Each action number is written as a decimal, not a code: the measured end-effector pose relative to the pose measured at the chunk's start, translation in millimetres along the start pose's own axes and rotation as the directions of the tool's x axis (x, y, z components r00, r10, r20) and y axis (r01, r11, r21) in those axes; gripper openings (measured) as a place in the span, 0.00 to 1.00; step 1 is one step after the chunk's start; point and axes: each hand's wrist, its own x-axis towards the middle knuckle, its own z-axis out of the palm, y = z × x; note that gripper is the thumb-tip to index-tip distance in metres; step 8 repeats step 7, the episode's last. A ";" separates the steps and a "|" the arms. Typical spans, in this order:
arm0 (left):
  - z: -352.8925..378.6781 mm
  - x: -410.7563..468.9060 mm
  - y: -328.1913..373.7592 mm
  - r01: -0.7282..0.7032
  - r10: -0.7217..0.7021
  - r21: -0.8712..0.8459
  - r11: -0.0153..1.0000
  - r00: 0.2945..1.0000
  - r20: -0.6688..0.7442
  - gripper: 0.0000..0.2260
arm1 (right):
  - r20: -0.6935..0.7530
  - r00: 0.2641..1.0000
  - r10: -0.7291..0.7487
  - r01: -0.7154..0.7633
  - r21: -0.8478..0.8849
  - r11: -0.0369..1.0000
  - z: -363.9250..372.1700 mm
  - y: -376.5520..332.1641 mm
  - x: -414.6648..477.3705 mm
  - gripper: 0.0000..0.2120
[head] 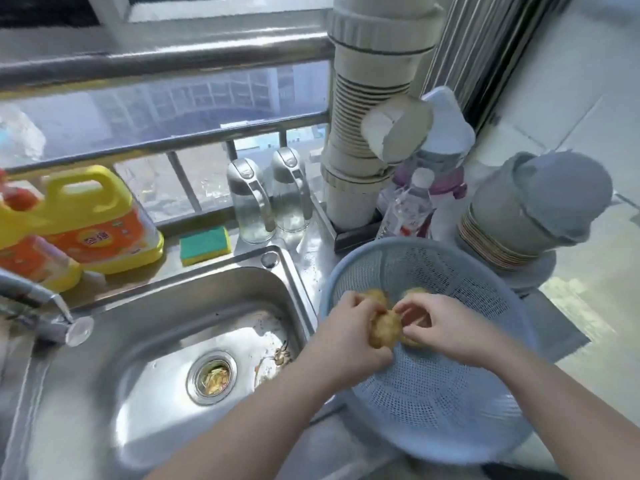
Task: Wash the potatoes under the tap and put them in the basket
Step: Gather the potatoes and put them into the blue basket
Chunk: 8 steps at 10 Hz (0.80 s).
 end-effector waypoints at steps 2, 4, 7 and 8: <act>58.7 28.5 14.8 -0.121 0.071 0.249 0.961 0.977 0.200 0.27 | 0.168 0.979 0.114 -0.101 -0.085 0.991 11.5 51.9 -12.0 0.18; 90.3 37.5 8.5 -0.294 0.121 0.503 0.813 0.930 0.348 0.29 | 0.114 0.973 0.201 -0.193 -0.078 0.978 44.6 72.7 -5.8 0.20; 62.3 31.0 6.9 -0.348 0.196 0.505 0.790 0.923 0.330 0.15 | 0.106 0.966 0.234 -0.198 -0.275 0.941 44.4 69.7 10.4 0.15; 62.3 31.0 6.9 -0.348 0.196 0.505 0.790 0.923 0.330 0.15 | 0.106 0.966 0.234 -0.198 -0.275 0.941 44.4 69.7 10.4 0.15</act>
